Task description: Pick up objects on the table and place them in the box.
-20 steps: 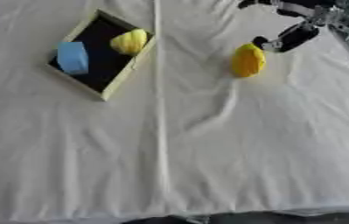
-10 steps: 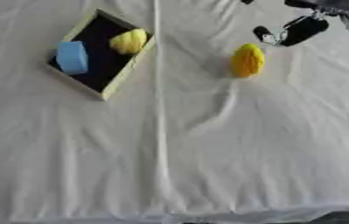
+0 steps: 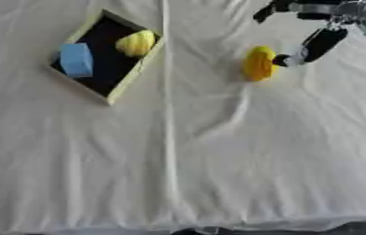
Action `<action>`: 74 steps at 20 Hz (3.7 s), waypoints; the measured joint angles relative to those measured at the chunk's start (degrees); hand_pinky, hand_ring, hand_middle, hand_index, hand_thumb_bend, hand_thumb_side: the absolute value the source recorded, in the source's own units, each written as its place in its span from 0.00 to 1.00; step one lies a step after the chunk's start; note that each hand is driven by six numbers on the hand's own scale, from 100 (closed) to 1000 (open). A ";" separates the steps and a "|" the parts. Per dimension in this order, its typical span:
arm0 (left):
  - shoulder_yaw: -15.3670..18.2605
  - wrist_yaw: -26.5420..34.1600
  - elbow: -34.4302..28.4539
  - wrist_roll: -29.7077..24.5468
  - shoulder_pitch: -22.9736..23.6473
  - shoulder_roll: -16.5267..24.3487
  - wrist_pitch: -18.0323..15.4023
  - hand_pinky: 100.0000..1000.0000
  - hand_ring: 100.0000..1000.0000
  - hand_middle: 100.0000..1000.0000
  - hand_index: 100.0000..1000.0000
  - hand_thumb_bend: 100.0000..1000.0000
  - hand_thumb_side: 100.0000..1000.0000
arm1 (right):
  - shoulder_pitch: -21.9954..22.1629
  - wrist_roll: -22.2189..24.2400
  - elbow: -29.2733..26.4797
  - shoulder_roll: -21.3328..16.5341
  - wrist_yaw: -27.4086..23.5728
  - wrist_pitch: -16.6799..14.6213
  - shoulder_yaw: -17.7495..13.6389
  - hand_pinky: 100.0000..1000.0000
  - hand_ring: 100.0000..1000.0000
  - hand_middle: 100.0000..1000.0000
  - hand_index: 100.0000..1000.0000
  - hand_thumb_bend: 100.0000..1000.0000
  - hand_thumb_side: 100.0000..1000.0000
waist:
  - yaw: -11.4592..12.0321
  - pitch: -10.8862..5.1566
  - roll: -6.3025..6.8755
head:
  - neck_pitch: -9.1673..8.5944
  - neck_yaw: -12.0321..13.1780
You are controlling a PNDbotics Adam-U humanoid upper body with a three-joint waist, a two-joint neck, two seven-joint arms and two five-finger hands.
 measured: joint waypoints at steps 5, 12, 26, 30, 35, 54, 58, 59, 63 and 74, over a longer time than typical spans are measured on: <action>-0.01 0.09 0.00 0.01 -0.04 -0.03 -0.01 0.76 0.73 0.65 0.88 0.07 0.37 | 0.00 0.47 1.86 0.67 1.05 0.18 0.01 0.94 0.93 0.83 0.94 0.29 0.17 | 0.06 0.07 -0.01 | 0.00 -0.09; -0.01 0.28 0.00 0.01 -0.05 -0.06 -0.01 0.76 0.73 0.65 0.88 0.06 0.37 | -0.01 -0.50 6.39 2.44 4.14 0.64 0.01 0.94 0.93 0.82 0.93 0.26 0.22 | 0.33 0.32 0.31 | 0.00 -0.41; -0.01 0.32 0.00 0.03 -0.07 -0.12 0.03 0.76 0.73 0.65 0.88 0.05 0.38 | 0.02 -4.50 10.68 4.32 6.12 1.62 -0.47 0.87 0.81 0.51 0.63 0.00 0.00 | 0.60 0.84 0.66 | 0.00 -0.97; -0.01 0.33 0.00 0.02 -0.07 -0.12 0.05 0.76 0.73 0.65 0.88 0.05 0.38 | 0.00 -7.39 8.64 4.32 3.92 4.21 -1.26 0.85 0.76 0.44 0.56 0.00 0.00 | 0.56 0.84 0.64 | 0.00 -0.97; -0.01 0.33 0.00 0.00 -0.03 -0.12 0.08 0.76 0.73 0.65 0.88 0.05 0.38 | -1.14 -10.78 4.05 4.04 1.12 7.25 -2.46 0.84 0.74 0.42 0.53 0.00 0.00 | 0.51 0.80 0.44 | 0.01 -0.97; -0.82 0.70 -0.01 -0.63 -3.13 -0.97 -0.78 0.76 0.73 0.65 0.88 0.07 0.37 | -18.23 -11.88 12.80 23.69 9.65 4.88 -1.46 0.82 0.69 0.42 0.53 0.00 0.00 | 4.66 2.08 -0.81 | -1.26 -4.24; -1.11 0.95 -0.01 -0.77 -4.48 -1.17 -1.23 0.76 0.73 0.66 0.88 0.07 0.37 | -19.56 -14.36 18.40 27.69 14.76 2.22 -2.71 0.82 0.70 0.42 0.53 0.00 0.00 | 6.36 3.17 -1.43 | -2.25 -5.49; -1.14 1.02 -0.01 -0.81 -4.78 -1.24 -1.31 0.76 0.73 0.66 0.88 0.07 0.37 | -19.74 -14.88 19.66 28.49 16.04 1.41 -2.97 0.82 0.70 0.42 0.53 0.00 0.00 | 6.71 3.42 -1.52 | -2.46 -5.78; -1.44 1.18 -0.01 -1.06 -5.96 -1.66 -1.61 0.76 0.73 0.66 0.88 0.07 0.37 | -20.18 -16.95 24.42 30.94 21.06 -1.72 -4.00 0.82 0.71 0.43 0.54 0.00 0.00 | 7.62 4.10 -1.85 | -3.10 -6.69; -1.79 1.60 -0.01 -1.37 -6.70 -2.14 -1.89 0.76 0.73 0.66 0.88 0.07 0.37 | -20.96 -21.11 30.66 33.66 28.15 -5.89 -7.09 0.85 0.82 0.63 0.77 0.00 0.00 | 8.18 4.60 -1.87 | -3.65 -7.43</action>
